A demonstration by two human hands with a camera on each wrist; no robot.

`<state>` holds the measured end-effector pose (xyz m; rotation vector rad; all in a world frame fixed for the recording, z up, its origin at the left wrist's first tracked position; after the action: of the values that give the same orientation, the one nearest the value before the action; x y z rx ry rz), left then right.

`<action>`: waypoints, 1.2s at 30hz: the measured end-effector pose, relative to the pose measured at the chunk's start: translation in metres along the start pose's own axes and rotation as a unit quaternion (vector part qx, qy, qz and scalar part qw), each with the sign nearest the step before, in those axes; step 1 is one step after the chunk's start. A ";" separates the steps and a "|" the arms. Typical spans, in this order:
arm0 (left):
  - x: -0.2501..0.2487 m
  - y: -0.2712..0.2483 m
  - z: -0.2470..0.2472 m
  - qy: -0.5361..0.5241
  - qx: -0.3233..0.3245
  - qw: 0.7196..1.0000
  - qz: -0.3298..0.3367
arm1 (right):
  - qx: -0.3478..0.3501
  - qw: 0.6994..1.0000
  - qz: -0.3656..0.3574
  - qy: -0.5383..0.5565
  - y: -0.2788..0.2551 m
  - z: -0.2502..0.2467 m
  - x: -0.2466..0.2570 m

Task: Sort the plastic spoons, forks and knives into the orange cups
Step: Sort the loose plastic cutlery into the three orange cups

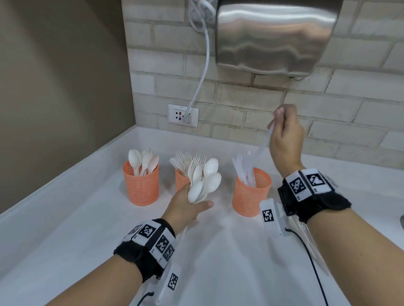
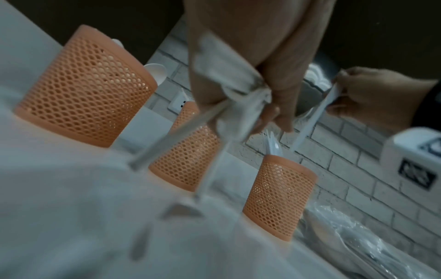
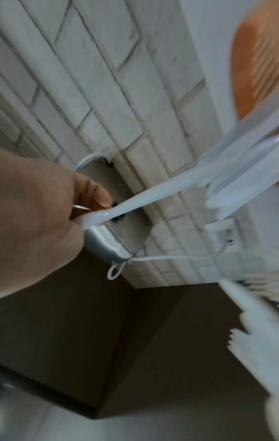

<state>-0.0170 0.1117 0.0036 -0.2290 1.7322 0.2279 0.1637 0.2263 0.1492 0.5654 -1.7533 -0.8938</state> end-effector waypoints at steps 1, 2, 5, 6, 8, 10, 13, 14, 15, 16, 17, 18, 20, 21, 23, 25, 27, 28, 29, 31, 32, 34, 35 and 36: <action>-0.002 -0.002 0.001 -0.021 0.023 1.000 0.004 | 0.031 0.999 -0.001 -0.019 -0.007 0.003 -0.009; -0.005 -0.003 0.002 -0.038 0.042 0.998 0.009 | 0.066 0.997 0.003 -0.044 -0.013 0.007 -0.020; -0.011 -0.006 0.004 -0.084 0.082 0.993 0.012 | 0.170 0.977 0.048 -0.119 -0.033 0.019 -0.057; -0.012 -0.006 0.003 -0.099 0.089 0.991 0.006 | 0.202 0.967 0.066 -0.139 -0.039 0.023 -0.066; -0.013 -0.006 0.000 -0.133 0.104 0.986 -0.009 | 0.256 0.942 0.081 -0.199 -0.045 0.029 -0.076; -0.013 -0.005 -0.001 -0.168 0.116 0.979 -0.023 | 0.249 0.932 0.070 -0.253 -0.044 0.030 -0.069; -0.017 -0.003 -0.001 -0.206 0.099 0.973 -0.035 | 0.146 0.970 0.019 -0.195 -0.038 0.028 -0.031; -0.019 -0.003 -0.001 -0.214 0.092 0.972 -0.036 | 0.133 0.981 -0.001 -0.142 -0.039 0.028 -0.015; -0.019 -0.003 0.000 -0.217 0.087 0.972 -0.034 | 0.150 0.985 -0.003 -0.090 -0.041 0.030 0.001; -0.020 -0.002 0.000 -0.218 0.082 0.972 -0.031 | 0.196 0.979 0.010 -0.048 -0.046 0.034 0.014; -0.020 -0.002 0.001 -0.218 0.077 0.973 -0.025 | 0.260 0.965 0.036 -0.024 -0.053 0.039 0.025; -0.020 -0.002 0.001 -0.217 0.071 0.973 -0.020 | 0.326 0.943 0.063 -0.014 -0.063 0.046 0.033; -0.020 -0.002 0.000 -0.203 0.062 0.977 -0.015 | 0.423 0.899 0.111 -0.023 -0.083 0.056 0.042; -0.020 -0.003 0.000 -0.191 0.059 0.980 -0.011 | 0.439 0.888 0.130 -0.029 -0.091 0.059 0.044; -0.022 -0.005 -0.002 -0.175 0.054 0.983 -0.003 | 0.439 0.883 0.166 -0.013 -0.101 0.065 0.042; -0.023 -0.008 -0.004 -0.170 0.055 0.984 0.003 | 0.443 0.875 0.193 0.019 -0.105 0.068 0.042; -0.025 -0.010 -0.006 -0.162 0.064 0.985 0.009 | 0.433 0.867 0.232 0.086 -0.105 0.069 0.042; -0.026 -0.011 -0.007 -0.160 0.069 0.985 0.008 | 0.418 0.861 0.258 0.133 -0.104 0.069 0.041; -0.027 -0.012 -0.007 -0.164 0.075 0.984 0.007 | 0.398 0.857 0.276 0.178 -0.101 0.068 0.041; -0.027 -0.012 -0.009 -0.181 0.083 0.980 -0.003 | 0.343 0.858 0.289 0.250 -0.094 0.067 0.039; -0.027 -0.012 -0.011 -0.191 0.080 0.978 -0.011 | 0.309 0.861 0.291 0.280 -0.088 0.065 0.039; -0.025 -0.013 -0.015 -0.208 0.069 0.975 -0.022 | 0.241 0.860 0.296 0.340 -0.073 0.060 0.036; -0.023 -0.013 -0.018 -0.216 0.062 0.974 -0.030 | 0.208 0.851 0.306 0.373 -0.066 0.057 0.034; -0.021 -0.013 -0.020 -0.221 0.054 0.973 -0.035 | 0.175 0.835 0.322 0.410 -0.059 0.054 0.033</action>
<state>-0.0284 0.0940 0.0278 -0.1461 1.2864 0.1201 0.0989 0.1821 0.1118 0.4394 -1.1500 0.1728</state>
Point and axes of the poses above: each hand's wrist, its own y-axis towards the middle knuckle, its own z-axis out of the palm, x = y × z, the point moved 3 cm from there along y, towards the middle knuckle
